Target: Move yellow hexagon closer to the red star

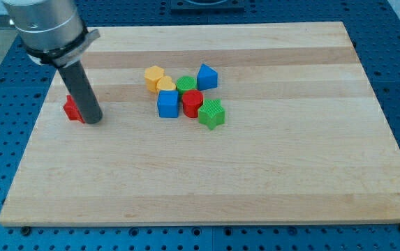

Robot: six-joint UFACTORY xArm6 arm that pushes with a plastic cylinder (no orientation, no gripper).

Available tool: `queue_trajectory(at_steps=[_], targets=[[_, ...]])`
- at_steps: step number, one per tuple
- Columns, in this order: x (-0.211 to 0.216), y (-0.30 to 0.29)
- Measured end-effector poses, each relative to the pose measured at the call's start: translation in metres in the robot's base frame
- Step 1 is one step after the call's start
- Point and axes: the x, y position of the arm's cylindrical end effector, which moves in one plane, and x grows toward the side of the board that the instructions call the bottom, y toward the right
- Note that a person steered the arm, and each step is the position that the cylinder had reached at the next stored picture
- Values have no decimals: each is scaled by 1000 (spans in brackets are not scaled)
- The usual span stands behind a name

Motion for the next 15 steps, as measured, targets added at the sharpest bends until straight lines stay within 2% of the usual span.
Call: queue_trajectory(at_steps=[1, 2, 4, 5, 6, 8, 9, 13, 15], targets=[[-8, 6], [-38, 39], [-133, 52], [-146, 103], [-146, 138], [-117, 168], [-114, 164], [-74, 72], [-56, 75]])
